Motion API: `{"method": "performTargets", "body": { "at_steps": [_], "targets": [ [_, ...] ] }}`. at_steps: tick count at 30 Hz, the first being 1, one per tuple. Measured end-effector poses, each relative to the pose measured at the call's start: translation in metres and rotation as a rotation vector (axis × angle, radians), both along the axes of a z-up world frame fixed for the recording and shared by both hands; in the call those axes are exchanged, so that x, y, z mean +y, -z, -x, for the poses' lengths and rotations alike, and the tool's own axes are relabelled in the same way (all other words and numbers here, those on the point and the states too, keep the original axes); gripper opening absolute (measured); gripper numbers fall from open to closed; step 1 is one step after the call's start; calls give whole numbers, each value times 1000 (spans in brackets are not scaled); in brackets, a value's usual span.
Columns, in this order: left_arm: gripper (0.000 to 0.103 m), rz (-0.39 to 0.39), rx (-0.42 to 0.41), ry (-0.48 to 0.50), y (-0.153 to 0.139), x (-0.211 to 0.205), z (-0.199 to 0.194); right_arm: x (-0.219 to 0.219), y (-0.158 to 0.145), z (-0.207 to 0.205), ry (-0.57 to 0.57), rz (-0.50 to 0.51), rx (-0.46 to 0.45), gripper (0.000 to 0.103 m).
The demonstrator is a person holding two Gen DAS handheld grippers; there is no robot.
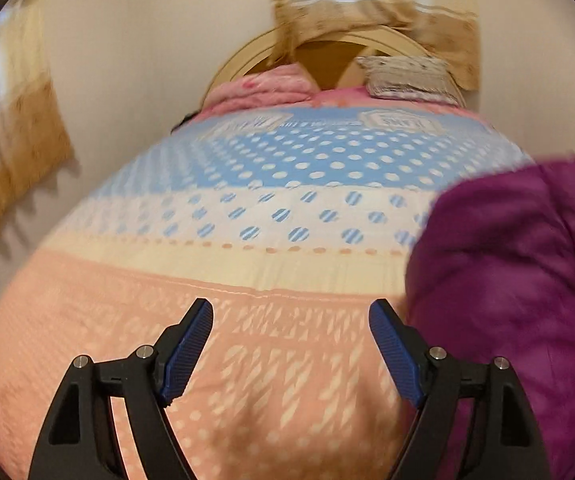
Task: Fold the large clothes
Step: 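Lower the jacket beside the right gripper and open the left gripper, then grasp the folded jacket with the right gripper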
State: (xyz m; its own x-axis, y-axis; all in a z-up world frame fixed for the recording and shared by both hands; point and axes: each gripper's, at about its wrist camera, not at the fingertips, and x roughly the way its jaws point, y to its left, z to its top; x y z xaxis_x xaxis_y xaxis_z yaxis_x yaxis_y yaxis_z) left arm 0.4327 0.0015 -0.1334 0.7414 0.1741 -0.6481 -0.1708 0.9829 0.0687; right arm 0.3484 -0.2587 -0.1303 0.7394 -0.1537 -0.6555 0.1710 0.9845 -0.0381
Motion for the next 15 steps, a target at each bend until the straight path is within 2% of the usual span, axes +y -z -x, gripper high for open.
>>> {"method": "performTargets", "body": {
  "at_steps": [3, 7, 11, 15],
  "targets": [
    [81, 59, 13, 2, 5, -2, -13, 46, -23, -23, -51, 28, -29, 62],
    [81, 85, 34, 31, 14, -13, -24, 101, -30, -56, -96, 58, -24, 62],
    [81, 134, 46, 52, 24, -15, -19, 122, -7, -89, -73, 62, 3, 55],
    [81, 168, 41, 82, 27, -15, -19, 115, 27, -100, -40, 78, 60, 49]
  ]
}}
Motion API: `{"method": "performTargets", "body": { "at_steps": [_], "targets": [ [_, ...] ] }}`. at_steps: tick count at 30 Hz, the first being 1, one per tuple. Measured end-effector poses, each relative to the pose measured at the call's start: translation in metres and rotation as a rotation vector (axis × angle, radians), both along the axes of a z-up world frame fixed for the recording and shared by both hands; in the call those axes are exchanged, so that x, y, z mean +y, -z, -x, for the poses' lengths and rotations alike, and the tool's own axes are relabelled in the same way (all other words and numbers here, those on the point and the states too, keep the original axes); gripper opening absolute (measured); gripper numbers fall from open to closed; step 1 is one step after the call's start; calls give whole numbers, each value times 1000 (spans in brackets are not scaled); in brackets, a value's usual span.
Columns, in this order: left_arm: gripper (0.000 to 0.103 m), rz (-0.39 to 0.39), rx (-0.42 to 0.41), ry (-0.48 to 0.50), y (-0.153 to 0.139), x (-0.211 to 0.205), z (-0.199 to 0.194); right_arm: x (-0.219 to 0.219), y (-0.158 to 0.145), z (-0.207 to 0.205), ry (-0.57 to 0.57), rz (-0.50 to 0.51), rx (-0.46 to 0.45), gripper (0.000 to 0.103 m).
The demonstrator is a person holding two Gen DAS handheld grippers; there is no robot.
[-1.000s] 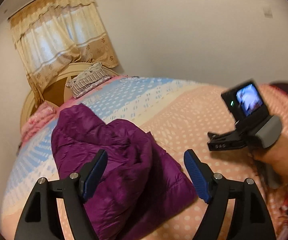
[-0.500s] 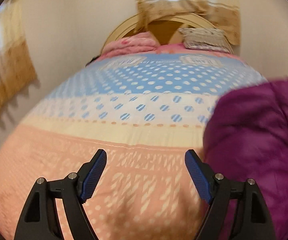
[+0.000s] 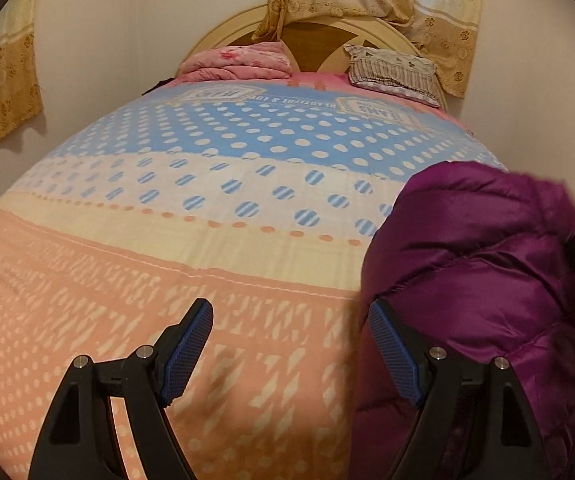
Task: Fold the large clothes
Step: 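Grasp the folded jacket with the right gripper, then hold the folded purple jacket closed in the right gripper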
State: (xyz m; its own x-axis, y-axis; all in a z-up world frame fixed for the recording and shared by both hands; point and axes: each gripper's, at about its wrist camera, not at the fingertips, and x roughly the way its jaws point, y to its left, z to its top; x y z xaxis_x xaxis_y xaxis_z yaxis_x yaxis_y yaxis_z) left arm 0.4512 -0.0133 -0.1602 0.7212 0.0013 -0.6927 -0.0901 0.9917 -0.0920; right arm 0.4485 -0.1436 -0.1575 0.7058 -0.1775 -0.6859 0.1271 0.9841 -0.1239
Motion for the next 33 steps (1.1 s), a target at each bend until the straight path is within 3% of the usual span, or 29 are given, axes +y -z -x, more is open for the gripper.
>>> {"method": "performTargets", "body": {
  "at_steps": [9, 12, 16, 19, 33],
  "targets": [
    [81, 40, -42, 98, -7, -40, -10, -58, 38, 27, 92, -12, 30, 47],
    [81, -29, -71, 148, -11, -70, -4, -71, 46, 36, 115, -27, 36, 47],
    [81, -200, -78, 175, -3, -106, -2, -85, 56, 45, 119, -104, 2, 48],
    [81, -232, -85, 170, 8, -112, -2, -89, 62, 45, 110, -135, -18, 48],
    [90, -123, -39, 135, 32, -104, -14, -90, 79, 43, 104, -170, -19, 50]
  ]
}}
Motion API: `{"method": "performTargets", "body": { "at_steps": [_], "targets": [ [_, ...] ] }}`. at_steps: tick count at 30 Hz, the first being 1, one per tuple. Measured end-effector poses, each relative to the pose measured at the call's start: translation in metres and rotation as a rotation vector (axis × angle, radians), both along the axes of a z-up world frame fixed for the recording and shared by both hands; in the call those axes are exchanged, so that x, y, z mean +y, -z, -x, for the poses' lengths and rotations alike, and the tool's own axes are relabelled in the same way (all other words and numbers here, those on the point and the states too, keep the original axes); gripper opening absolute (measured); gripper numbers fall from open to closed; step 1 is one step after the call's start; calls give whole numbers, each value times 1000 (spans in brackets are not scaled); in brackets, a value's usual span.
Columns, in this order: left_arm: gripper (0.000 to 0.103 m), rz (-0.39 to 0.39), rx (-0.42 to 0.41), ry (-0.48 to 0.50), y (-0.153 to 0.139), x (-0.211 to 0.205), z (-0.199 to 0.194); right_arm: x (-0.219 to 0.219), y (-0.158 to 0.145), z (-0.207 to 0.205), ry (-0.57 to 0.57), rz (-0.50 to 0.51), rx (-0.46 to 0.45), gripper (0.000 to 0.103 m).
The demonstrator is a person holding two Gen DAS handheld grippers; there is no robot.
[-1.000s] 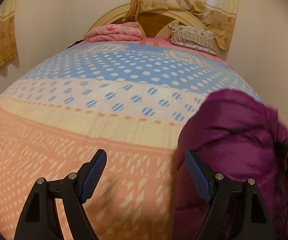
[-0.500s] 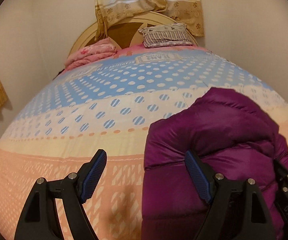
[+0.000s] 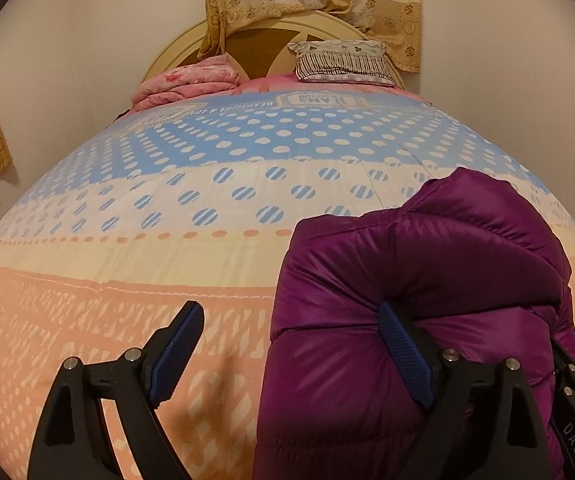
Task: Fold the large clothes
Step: 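Hold the folded purple jacket closed in the right gripper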
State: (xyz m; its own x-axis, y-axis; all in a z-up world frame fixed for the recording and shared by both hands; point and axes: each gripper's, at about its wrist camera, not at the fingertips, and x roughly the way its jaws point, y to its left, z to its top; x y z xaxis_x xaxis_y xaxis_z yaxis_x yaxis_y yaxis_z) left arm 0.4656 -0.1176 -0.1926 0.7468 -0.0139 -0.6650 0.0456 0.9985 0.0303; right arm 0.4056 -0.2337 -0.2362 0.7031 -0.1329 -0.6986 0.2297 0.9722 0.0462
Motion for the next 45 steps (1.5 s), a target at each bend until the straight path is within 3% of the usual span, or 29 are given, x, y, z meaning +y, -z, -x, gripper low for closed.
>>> {"method": "performTargets", "body": {
  "at_steps": [28, 31, 33, 35, 37, 40, 41, 42, 45],
  "targets": [
    [95, -24, 42, 8, 12, -4, -5, 1, 10, -3, -5, -19, 45, 51],
    [95, -27, 65, 20, 7, -3, -6, 0, 3, -6, -33, 3, 89, 52],
    [95, -36, 100, 32, -6, -2, -7, -6, -15, -3, -23, -18, 79, 63],
    [95, -20, 39, 29, -28, -1, -3, -11, -36, 2, 22, -15, 15, 79],
    [95, 5, 13, 22, -43, -2, -5, -13, -52, -3, 34, -25, -19, 82],
    [95, 12, 21, 5, -44, -12, -16, -18, -51, -23, 80, -52, -44, 73],
    [95, -2, 31, -1, -37, -17, -20, -21, -44, -29, 92, -72, -26, 56],
    [95, -16, 36, -3, -32, -20, -23, -25, -33, -36, 104, -100, 0, 47],
    [95, -35, 45, -13, -14, -24, -28, -32, -7, -41, 123, -147, 37, 44]
  ]
}}
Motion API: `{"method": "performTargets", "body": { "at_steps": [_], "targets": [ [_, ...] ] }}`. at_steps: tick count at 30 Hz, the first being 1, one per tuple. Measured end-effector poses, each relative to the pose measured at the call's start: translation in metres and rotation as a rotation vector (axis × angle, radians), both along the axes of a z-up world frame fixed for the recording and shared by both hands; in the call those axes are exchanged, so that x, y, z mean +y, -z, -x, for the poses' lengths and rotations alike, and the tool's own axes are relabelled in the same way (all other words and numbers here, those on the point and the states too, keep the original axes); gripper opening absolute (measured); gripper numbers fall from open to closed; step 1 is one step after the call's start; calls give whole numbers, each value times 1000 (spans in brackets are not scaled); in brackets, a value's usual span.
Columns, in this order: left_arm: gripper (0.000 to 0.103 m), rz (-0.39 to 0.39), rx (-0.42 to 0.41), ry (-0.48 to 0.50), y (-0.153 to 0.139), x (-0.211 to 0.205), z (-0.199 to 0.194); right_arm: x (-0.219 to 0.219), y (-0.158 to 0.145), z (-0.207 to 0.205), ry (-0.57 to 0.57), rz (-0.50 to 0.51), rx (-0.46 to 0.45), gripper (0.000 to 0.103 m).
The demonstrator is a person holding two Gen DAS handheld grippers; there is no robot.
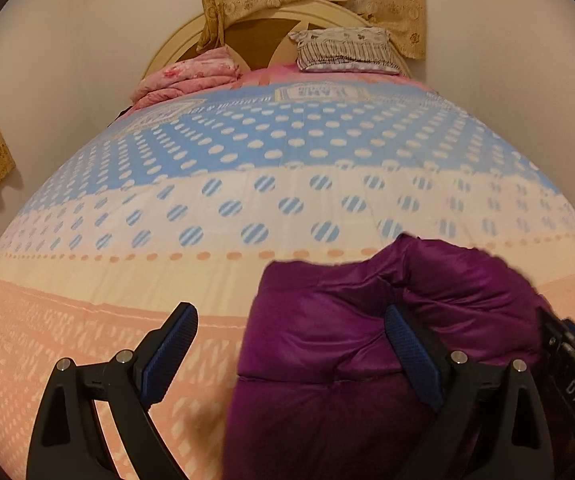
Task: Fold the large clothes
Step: 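Hold the folded purple jacket closed in the right gripper, then grasp the jacket bundle with the left gripper beside the right gripper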
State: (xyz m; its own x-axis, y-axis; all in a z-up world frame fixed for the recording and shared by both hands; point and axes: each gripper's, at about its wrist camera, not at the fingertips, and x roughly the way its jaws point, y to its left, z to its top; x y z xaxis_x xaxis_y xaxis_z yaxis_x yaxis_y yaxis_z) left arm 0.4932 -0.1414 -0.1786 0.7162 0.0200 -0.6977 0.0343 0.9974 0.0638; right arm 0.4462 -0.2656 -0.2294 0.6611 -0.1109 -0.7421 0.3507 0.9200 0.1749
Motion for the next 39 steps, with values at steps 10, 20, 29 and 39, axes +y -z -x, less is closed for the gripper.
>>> {"method": "performTargets", "body": {
  "at_steps": [10, 20, 29, 39],
  "targets": [
    [98, -23, 4, -1, 19, -9, 0, 5, 13, 1, -22, 33, 23, 44],
    [100, 1, 19, 5, 24, -8, -2, 6, 22, -5, -34, 47, 52, 46],
    [100, 12, 32, 10, 26, -8, -4, 10, 27, -9, -45, 71, 85, 47],
    [100, 10, 36, 13, 28, -9, -5, 11, 28, -11, -50, 73, 97, 47]
  ]
}}
